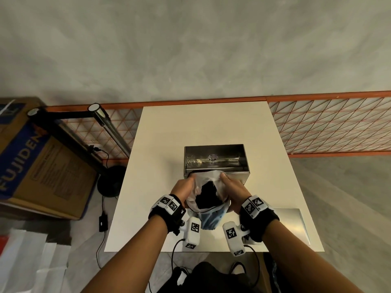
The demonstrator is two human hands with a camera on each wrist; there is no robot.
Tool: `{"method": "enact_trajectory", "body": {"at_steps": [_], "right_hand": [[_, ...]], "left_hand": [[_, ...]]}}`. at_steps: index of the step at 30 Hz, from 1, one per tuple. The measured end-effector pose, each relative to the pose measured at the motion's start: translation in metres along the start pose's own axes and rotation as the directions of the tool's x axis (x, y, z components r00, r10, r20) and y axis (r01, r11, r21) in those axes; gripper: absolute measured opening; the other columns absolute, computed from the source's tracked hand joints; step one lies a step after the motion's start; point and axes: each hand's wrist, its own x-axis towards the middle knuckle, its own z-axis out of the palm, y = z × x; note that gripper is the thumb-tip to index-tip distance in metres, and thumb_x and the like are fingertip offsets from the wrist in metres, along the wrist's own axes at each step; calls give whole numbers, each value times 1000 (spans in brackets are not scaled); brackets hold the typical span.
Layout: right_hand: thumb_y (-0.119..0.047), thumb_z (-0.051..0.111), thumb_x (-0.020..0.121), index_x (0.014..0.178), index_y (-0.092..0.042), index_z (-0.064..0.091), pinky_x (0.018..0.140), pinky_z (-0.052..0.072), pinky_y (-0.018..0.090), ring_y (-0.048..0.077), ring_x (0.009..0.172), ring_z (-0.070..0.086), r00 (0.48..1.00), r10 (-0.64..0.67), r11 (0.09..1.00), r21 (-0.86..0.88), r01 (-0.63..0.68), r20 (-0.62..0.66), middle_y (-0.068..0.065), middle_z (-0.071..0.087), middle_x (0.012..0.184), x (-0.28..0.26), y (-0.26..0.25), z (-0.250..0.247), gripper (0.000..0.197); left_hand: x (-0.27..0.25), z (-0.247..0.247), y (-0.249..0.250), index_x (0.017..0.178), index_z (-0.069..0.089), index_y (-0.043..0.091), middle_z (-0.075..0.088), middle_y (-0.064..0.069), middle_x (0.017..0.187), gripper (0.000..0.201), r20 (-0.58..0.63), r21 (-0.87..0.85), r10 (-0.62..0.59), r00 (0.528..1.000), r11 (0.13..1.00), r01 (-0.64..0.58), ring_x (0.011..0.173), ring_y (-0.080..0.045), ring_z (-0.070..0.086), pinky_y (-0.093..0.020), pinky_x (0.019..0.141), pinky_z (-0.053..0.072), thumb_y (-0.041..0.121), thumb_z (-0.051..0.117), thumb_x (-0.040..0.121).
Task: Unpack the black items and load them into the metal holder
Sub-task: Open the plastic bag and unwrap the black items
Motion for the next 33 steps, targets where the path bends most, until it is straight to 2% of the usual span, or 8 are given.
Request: {"method": "enact_trajectory", "body": {"at_steps": [3,5,9,14,18,22,28,33], "right_hand": [[-55,50,95,110,-22,64,60,55,59,44,101,64,999,5,997,-78,-7,-33,16,67,111,9,1,-5,38],[-46,53,92,107,-15,66,63,55,66,43,97,67,997,-27,994,-107,18,-77,20,69,109,24,6,-12,36],[-29,59,93,99,-2,69,62,57,62,40,79,71,987,-56,998,-39,51,-149,27,70,103,31,9,-18,29],[-18,54,97,104,-5,69,65,58,45,34,86,68,986,-70,979,180,98,-153,18,71,99,24,3,-18,21],[-20,61,94,112,-3,67,65,57,38,33,91,66,982,-114,948,278,154,-152,16,69,100,26,5,-18,25],[-21,72,85,107,-2,68,70,59,42,38,97,69,970,-183,937,270,222,-163,21,72,105,25,15,-5,30],[-36,72,58,104,-12,72,93,54,54,30,99,70,943,-283,943,127,306,-176,8,76,99,20,13,2,51],[-45,62,87,121,-27,58,75,57,45,28,105,61,967,-210,974,-113,195,-142,0,63,115,8,13,-6,38]], "left_hand": [[-4,-4,1,103,74,1,78,-18,92,57,9,-35,-23,1000,999,24,91,-38,75,-64,88,57,45,75,66],[-5,-6,-1,93,75,-1,77,-20,90,52,-3,-9,-13,1000,1000,13,90,-40,74,-67,85,56,39,81,60],[-3,-3,-5,78,74,8,77,-19,89,48,-34,37,81,996,996,-80,88,-36,75,-64,84,59,55,79,70],[-62,-9,18,124,48,13,62,-7,121,84,-59,222,29,998,975,-15,104,-30,65,-41,66,60,83,55,77],[-90,-14,24,124,40,12,67,-12,107,83,-41,408,6,999,913,12,68,-29,76,-46,63,65,84,48,84],[-93,-2,29,129,31,16,68,-25,103,60,154,122,-73,985,991,54,73,-44,75,-59,73,62,63,52,97],[-86,4,31,127,40,5,63,-34,89,38,236,-175,-22,971,982,64,83,-57,71,-69,80,57,23,56,99],[-85,6,29,136,42,8,59,-30,115,53,196,-324,21,980,945,44,92,-56,68,-71,73,57,-10,50,87]]}}
